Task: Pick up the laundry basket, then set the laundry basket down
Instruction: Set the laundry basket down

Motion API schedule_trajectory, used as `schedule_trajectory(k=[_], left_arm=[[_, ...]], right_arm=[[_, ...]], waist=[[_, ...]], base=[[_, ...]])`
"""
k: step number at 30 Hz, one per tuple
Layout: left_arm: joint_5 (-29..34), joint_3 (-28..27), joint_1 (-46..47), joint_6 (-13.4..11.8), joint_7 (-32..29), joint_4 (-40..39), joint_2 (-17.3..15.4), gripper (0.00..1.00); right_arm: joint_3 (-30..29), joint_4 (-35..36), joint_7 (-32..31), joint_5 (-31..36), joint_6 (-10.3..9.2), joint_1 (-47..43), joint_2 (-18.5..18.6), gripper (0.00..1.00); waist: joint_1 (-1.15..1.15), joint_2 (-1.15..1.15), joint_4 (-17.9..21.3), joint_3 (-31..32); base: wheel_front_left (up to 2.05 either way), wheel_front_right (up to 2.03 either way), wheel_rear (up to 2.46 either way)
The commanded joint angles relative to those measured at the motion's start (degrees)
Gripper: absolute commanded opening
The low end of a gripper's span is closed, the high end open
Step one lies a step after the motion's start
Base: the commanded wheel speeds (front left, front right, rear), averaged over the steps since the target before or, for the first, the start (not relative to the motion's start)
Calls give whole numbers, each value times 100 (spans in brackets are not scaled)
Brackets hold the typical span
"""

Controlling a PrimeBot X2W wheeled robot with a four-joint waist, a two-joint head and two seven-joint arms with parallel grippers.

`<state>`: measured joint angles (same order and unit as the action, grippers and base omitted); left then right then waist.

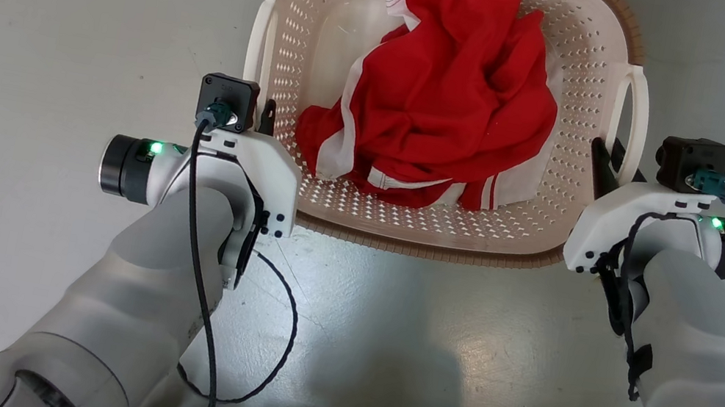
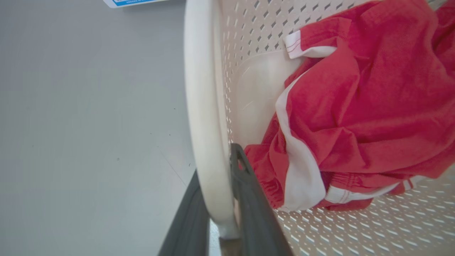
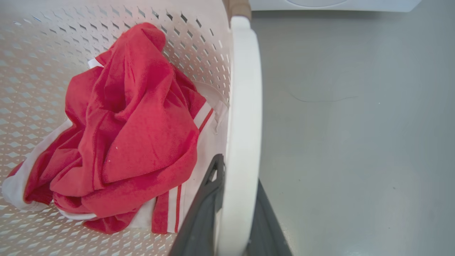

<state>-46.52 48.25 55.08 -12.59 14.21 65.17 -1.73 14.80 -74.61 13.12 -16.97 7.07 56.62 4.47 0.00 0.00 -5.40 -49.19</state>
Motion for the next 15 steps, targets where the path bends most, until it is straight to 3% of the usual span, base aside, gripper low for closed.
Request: schedule_trajectory(k=[1, 15], left_arm=[[73, -85, 35, 10, 78, -52, -115, 0], [216, -197, 88, 76, 79, -48, -115, 0]], right_arm=[[137, 66, 93, 85, 42, -143, -159, 0], [165, 66, 111, 128, 42, -38, -159, 0]], waist=[[0, 0, 7, -9], [0, 0, 23, -134]], base=[[0, 0, 0], [0, 0, 0]])
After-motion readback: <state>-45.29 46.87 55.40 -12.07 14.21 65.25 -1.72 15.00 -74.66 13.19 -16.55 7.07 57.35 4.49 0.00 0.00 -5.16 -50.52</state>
